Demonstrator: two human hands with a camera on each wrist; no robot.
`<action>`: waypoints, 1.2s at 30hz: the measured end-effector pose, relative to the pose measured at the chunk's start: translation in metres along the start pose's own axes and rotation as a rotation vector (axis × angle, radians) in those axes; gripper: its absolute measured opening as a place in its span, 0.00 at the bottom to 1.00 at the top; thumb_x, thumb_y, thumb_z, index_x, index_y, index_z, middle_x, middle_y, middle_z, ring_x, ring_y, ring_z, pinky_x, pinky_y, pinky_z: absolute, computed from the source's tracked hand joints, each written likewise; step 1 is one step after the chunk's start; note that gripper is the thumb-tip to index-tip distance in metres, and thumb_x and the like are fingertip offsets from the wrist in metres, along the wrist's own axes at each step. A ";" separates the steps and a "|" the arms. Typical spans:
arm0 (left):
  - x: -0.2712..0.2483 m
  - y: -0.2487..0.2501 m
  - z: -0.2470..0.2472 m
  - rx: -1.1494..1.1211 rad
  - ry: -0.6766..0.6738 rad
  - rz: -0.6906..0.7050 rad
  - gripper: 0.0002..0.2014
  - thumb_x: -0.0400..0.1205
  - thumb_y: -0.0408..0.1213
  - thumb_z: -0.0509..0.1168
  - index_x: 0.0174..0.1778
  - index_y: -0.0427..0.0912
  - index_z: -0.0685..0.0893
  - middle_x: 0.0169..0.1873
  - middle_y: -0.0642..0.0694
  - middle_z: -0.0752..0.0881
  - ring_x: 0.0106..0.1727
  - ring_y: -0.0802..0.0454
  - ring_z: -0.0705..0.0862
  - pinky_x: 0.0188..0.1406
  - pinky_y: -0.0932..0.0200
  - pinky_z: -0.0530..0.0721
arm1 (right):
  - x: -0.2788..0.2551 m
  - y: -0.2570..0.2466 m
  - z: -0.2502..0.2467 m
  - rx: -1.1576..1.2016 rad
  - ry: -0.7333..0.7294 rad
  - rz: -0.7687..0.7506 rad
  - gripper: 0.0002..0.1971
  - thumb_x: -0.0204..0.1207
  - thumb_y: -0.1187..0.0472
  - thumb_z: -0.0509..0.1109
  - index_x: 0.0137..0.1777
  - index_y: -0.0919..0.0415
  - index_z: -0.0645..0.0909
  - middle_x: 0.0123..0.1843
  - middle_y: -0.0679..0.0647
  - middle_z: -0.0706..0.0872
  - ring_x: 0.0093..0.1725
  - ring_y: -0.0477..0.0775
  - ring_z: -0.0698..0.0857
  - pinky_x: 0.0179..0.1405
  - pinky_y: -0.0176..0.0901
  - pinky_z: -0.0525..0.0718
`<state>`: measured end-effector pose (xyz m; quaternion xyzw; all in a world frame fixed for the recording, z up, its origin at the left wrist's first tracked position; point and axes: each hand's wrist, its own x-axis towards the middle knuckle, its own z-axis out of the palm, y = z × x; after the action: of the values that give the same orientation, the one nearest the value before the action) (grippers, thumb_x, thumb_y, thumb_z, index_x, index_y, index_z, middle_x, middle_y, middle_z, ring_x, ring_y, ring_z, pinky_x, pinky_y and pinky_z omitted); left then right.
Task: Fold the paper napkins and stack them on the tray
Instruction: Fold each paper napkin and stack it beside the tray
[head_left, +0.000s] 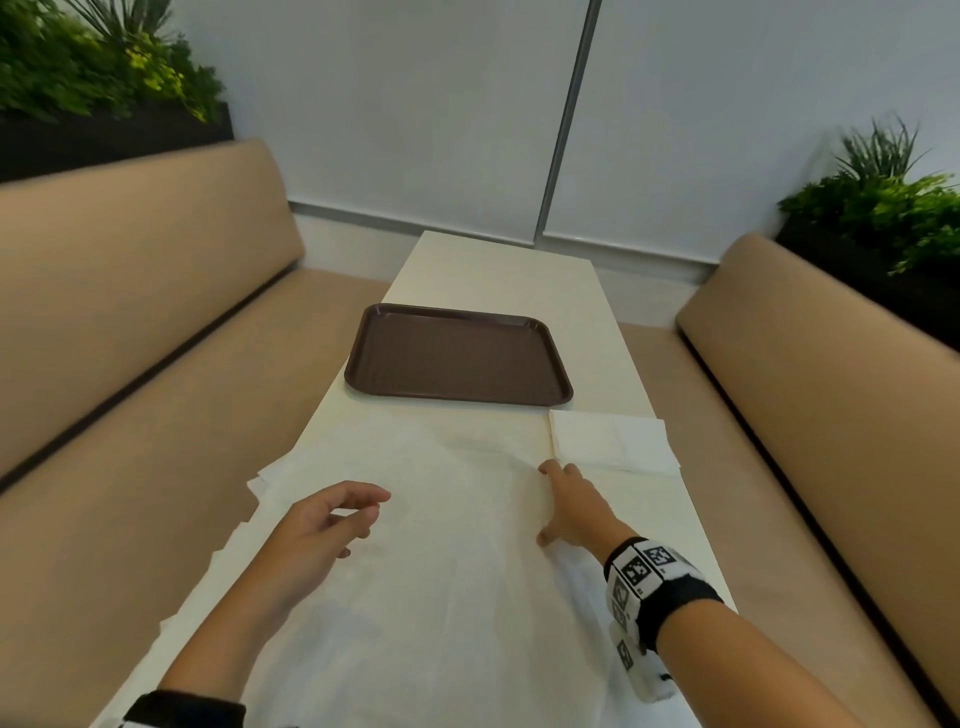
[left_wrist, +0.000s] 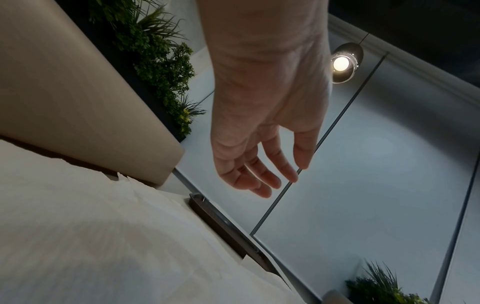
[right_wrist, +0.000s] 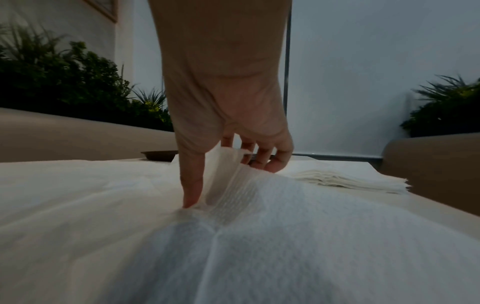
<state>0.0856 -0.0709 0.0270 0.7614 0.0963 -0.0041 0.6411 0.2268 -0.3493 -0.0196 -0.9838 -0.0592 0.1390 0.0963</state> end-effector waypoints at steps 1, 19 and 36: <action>0.000 -0.001 -0.001 0.000 0.002 -0.001 0.08 0.83 0.35 0.65 0.48 0.51 0.88 0.50 0.54 0.87 0.48 0.50 0.84 0.44 0.61 0.78 | -0.002 0.001 0.001 0.041 0.026 -0.024 0.42 0.61 0.60 0.84 0.73 0.57 0.64 0.66 0.57 0.70 0.59 0.63 0.80 0.59 0.54 0.82; 0.021 0.030 0.015 -0.069 -0.056 0.106 0.38 0.59 0.62 0.78 0.66 0.65 0.74 0.67 0.62 0.78 0.71 0.63 0.74 0.62 0.60 0.74 | -0.108 -0.036 -0.140 0.736 0.504 -0.534 0.04 0.77 0.60 0.71 0.46 0.49 0.85 0.45 0.46 0.90 0.47 0.49 0.88 0.50 0.43 0.84; -0.010 0.113 0.067 -0.460 -0.342 0.148 0.16 0.69 0.41 0.72 0.50 0.39 0.89 0.47 0.40 0.91 0.46 0.45 0.90 0.39 0.56 0.88 | -0.189 0.000 -0.138 1.268 0.432 -0.399 0.34 0.65 0.53 0.81 0.71 0.53 0.71 0.60 0.55 0.88 0.59 0.58 0.87 0.51 0.49 0.87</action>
<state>0.1009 -0.1558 0.1270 0.5893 -0.0703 -0.0636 0.8024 0.0861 -0.4000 0.1600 -0.7139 -0.1257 -0.0724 0.6851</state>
